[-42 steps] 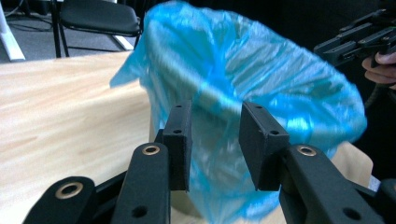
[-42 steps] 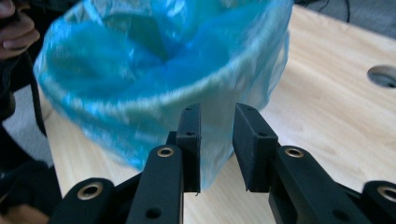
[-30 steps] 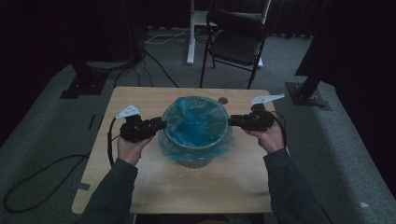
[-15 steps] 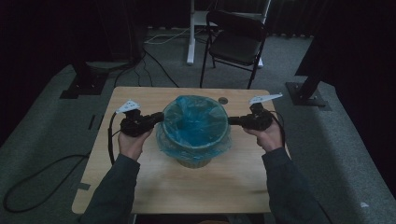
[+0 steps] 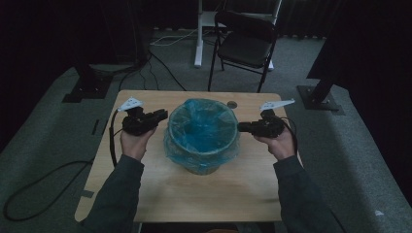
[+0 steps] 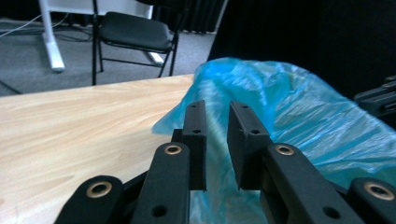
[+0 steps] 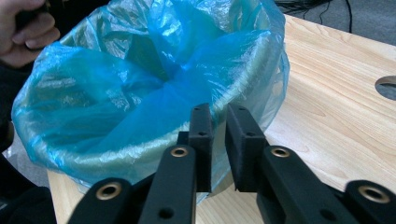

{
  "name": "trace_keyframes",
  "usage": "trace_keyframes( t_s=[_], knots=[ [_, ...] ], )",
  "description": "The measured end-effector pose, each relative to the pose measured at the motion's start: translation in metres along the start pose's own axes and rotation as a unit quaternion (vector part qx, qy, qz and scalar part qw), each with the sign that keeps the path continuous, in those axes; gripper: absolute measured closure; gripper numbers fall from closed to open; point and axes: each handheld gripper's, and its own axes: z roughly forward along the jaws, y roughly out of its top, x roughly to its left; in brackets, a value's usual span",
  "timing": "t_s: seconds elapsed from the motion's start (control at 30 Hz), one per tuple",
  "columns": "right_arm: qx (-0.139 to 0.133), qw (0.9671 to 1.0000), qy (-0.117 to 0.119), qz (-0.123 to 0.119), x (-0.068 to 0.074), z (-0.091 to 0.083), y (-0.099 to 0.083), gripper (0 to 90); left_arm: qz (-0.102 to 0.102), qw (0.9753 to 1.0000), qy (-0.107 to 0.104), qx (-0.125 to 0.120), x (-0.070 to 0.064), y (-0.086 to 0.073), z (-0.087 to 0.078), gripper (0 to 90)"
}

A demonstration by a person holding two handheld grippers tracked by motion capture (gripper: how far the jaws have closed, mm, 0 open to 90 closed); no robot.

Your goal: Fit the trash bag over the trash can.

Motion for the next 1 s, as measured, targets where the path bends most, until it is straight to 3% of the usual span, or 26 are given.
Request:
trace_keyframes(
  t_s=[0.37, 0.6, 1.0],
  knots=[
    [-0.014, 0.9999, -0.005, -0.007, 0.006, -0.006, -0.010, 68.3, 0.039, 0.9989, -0.024, 0.015, -0.013, 0.018, 0.014, 69.0],
    [-0.009, 1.0000, -0.004, 0.001, 0.001, -0.001, -0.015, 67.3, 0.059, 0.9963, -0.044, 0.045, -0.024, 0.030, 0.034, 64.4],
    [0.000, 0.9999, -0.010, 0.005, -0.005, 0.002, -0.016, 67.3, 0.097, 0.9921, -0.035, 0.071, -0.040, 0.049, 0.056, 62.2]
  ],
)
